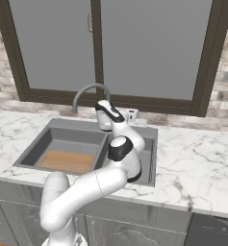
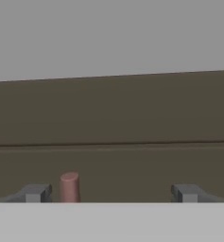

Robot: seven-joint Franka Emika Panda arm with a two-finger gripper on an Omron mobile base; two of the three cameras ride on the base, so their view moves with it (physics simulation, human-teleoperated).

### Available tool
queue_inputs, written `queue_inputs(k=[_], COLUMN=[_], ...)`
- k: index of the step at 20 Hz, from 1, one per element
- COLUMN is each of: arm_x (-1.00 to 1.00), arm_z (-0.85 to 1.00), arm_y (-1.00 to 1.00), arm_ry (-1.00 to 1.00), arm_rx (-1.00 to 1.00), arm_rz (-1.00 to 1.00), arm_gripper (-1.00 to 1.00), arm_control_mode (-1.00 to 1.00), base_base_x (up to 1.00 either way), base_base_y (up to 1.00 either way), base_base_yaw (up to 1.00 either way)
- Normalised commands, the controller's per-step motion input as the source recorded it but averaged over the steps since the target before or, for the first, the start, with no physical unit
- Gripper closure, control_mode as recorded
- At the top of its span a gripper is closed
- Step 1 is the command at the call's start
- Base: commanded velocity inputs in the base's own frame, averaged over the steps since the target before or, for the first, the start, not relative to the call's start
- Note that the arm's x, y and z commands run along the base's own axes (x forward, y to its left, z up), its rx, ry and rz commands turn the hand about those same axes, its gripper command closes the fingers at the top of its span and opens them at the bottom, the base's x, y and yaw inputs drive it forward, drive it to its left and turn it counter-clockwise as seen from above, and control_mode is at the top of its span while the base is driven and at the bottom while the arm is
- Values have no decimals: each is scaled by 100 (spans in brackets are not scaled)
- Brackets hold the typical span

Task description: Turn on the sink faucet with hot water and rinse the cutting board for ten seconds, then turn off the faucet. Push the cutting board to reach the water if necessary.

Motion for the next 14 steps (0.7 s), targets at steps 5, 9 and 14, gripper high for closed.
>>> queue_inputs(k=[5, 9, 14], arm_x=[0, 0, 0], arm_z=[0, 0, 0], arm_y=[-7, -7, -6], arm_ry=[0, 0, 0], arm_rx=[0, 0, 0], arm_rz=[0, 0, 0], arm_gripper=[-100, -100, -100], arm_control_mode=[-100, -100, -100], base_base_x=[0, 0, 0], base_base_y=[0, 0, 0], base_base_yaw=[0, 0, 0])
